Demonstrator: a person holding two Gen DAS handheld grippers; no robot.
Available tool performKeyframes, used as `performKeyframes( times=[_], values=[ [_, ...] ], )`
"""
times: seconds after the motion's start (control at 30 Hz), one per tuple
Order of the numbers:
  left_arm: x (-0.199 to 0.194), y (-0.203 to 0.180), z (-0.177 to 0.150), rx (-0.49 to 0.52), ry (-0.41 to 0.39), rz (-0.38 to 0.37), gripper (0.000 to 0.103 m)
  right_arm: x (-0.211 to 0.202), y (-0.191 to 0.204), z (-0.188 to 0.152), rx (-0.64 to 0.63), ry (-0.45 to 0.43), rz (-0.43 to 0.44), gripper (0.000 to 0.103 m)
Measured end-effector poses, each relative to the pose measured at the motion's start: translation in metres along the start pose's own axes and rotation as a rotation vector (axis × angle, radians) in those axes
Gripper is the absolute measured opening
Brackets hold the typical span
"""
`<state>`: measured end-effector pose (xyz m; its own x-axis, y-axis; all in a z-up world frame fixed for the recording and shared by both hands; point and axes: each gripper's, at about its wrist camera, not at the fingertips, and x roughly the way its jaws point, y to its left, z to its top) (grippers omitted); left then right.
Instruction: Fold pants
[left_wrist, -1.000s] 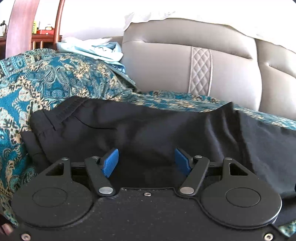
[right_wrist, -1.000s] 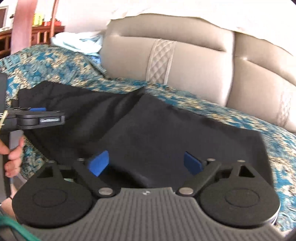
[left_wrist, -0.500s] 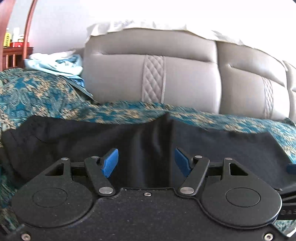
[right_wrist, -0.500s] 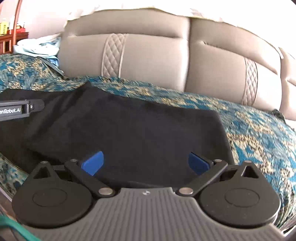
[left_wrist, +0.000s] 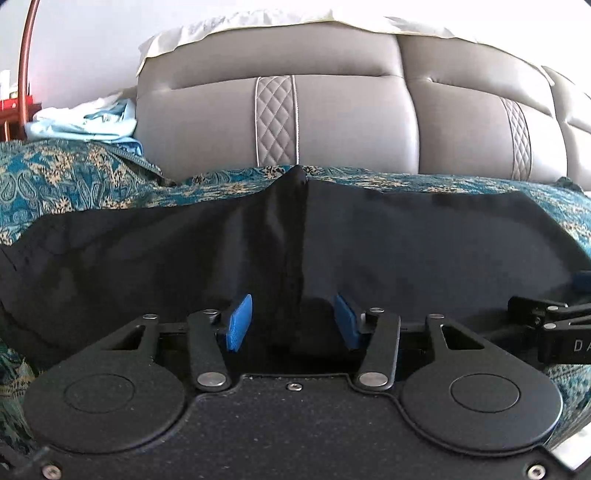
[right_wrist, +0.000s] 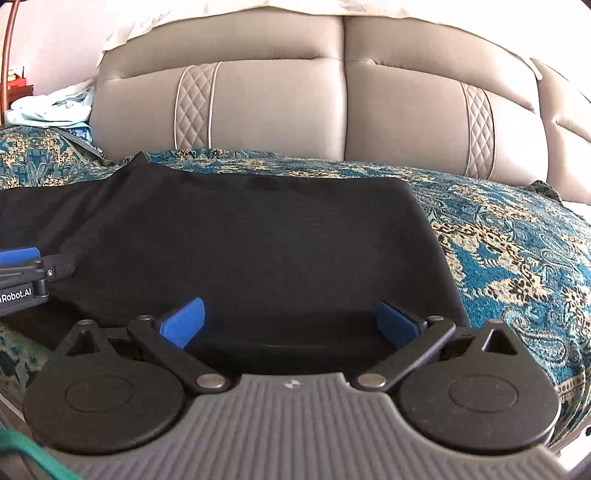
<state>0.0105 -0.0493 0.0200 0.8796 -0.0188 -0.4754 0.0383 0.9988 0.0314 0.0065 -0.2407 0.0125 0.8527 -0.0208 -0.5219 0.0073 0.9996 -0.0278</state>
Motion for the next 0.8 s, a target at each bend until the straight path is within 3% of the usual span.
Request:
performKeyframes(
  times=[0.5,0.67,0.8],
  values=[
    [0.000,0.002,0.000,0.009,-0.010,0.000,0.054,-0.002,0.002,-0.006,-0.010,-0.037,0.000,0.103],
    [-0.007,0.017,0.013,-0.024,0.002,0.013,0.066,-0.004,0.003,-0.003,-0.003,-0.025,-0.003,0.103],
    [-0.020,0.052,0.022,-0.093,-0.044,0.070,0.087,-0.015,0.008,0.000,0.029,-0.060,0.000,0.103]
  ],
)
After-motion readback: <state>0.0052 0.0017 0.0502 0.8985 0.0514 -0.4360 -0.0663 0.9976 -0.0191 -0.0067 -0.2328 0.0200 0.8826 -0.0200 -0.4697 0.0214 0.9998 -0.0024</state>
